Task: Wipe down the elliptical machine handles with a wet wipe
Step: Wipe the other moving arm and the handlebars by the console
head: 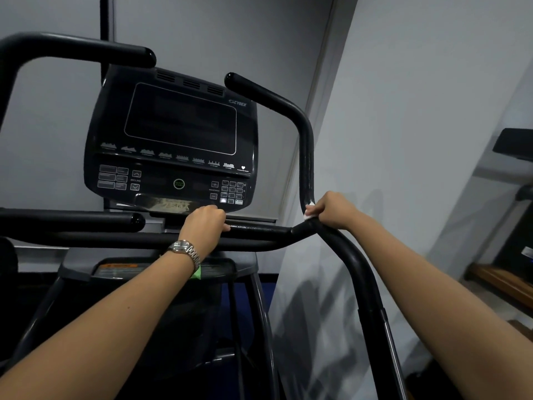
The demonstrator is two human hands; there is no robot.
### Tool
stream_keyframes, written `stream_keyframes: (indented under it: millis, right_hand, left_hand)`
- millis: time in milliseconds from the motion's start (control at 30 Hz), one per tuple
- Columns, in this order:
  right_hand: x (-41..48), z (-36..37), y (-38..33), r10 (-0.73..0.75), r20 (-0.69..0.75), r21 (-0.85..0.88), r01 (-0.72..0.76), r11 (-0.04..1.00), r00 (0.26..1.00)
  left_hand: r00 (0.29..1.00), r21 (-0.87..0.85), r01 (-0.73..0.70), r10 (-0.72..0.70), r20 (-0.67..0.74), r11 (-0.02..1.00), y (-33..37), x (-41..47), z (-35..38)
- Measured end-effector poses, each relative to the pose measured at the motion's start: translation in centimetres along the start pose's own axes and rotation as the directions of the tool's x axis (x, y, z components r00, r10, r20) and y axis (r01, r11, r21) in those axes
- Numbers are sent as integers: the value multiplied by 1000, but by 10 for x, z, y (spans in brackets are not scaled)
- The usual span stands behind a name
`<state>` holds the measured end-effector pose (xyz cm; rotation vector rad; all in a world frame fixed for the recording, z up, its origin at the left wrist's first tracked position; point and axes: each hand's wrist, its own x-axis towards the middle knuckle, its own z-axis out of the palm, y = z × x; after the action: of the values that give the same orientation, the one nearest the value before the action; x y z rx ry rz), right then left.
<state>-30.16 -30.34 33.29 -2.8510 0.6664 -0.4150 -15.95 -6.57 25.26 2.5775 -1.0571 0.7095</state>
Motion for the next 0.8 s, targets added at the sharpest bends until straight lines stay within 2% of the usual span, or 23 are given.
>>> stream_keyframes:
  millis: [300, 433, 600, 800]
  right_hand:
    - [6, -5, 0, 4, 13, -52, -4, 999, 1000]
    - [13, 5, -6, 3, -45, -23, -4, 1000, 999]
    - [3, 4, -10, -13, -34, -165, 7, 986, 999]
    - [3, -1, 0, 96, -66, 55, -92, 994, 993]
  left_hand:
    - [1000, -29, 14, -15, -27, 999, -5, 0, 5]
    - [1000, -48, 16, -17, -25, 999, -4, 0, 5]
    - [1000, -37, 10, -11, -12, 999, -5, -2, 3]
    - [999, -118, 18, -13, 43, 993, -7, 1, -1]
